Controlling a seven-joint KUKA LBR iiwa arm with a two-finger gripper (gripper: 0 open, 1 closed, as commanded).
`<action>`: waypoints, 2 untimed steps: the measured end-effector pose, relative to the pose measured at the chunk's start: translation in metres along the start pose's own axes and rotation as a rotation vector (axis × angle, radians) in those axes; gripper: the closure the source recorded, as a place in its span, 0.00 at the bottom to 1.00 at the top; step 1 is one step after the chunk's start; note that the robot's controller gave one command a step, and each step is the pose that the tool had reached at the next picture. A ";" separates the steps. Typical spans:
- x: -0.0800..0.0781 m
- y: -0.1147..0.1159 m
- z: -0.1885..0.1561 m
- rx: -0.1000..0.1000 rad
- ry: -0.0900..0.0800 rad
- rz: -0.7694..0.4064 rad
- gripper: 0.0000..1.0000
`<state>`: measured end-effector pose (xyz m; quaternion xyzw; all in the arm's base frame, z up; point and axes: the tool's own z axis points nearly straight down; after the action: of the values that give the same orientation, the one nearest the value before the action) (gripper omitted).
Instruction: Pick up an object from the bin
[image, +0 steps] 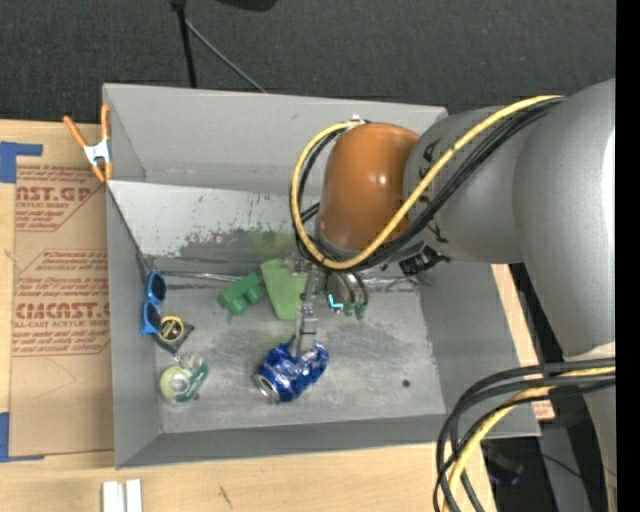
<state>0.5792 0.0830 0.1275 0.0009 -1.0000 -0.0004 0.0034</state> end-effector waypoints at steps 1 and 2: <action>0.033 -0.006 0.031 -0.001 -0.014 -0.056 0.00; 0.088 -0.001 0.052 -0.006 -0.035 -0.087 0.00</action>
Offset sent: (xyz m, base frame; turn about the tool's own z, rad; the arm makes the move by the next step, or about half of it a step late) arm -0.0558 -0.0109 -0.0523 -0.0708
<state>0.4912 0.0815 0.0758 0.0444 -0.9989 -0.0034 -0.0140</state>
